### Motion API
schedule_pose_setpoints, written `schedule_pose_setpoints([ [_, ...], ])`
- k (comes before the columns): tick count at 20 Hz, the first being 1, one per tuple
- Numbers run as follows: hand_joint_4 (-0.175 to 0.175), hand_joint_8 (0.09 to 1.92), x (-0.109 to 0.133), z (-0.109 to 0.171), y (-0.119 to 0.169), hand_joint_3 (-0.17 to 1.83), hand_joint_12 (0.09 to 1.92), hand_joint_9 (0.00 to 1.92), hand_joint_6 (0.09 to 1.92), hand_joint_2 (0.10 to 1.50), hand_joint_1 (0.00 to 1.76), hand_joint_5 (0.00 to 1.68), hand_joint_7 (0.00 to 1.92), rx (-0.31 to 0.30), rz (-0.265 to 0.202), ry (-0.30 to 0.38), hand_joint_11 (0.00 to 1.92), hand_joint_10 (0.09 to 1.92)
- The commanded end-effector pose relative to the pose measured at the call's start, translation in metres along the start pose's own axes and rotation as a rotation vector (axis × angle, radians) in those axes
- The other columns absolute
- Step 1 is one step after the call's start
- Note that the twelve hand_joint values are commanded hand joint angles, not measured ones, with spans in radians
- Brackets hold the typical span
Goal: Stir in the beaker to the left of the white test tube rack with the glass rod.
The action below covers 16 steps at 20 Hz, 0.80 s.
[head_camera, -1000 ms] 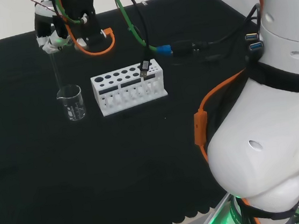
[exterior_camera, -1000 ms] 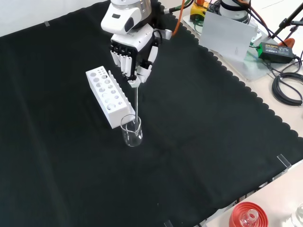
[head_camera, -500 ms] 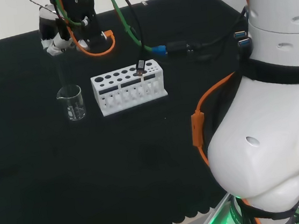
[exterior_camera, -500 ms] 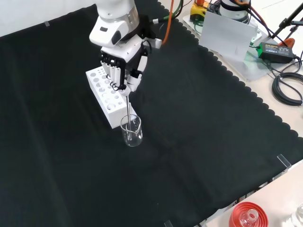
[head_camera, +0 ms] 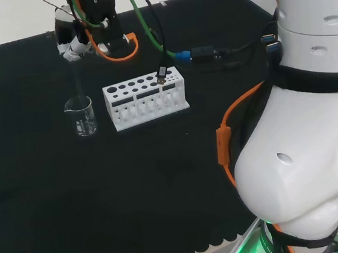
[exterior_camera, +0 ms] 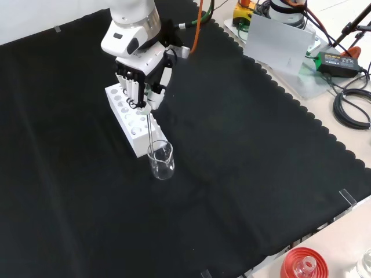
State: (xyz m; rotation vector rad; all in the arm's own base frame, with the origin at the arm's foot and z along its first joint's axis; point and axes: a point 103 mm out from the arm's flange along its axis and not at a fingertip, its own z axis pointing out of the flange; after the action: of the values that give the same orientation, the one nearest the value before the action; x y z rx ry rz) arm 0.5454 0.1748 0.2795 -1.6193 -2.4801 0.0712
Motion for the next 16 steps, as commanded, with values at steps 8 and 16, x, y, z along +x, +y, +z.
schedule_pose_setpoints([
  [8, -0.175, 1.00, 0.037, -0.002, -0.031, 0.00, 0.86, 1.66, 0.60, 1.06, 1.30, 1.06, 1.17, -0.008, -0.035, 0.011, 1.51, 0.63],
  [16, -0.175, 1.00, 0.051, -0.003, -0.033, 0.00, 0.86, 1.66, 0.60, 1.06, 1.30, 1.05, 1.17, -0.009, -0.059, 0.037, 1.51, 0.63],
])
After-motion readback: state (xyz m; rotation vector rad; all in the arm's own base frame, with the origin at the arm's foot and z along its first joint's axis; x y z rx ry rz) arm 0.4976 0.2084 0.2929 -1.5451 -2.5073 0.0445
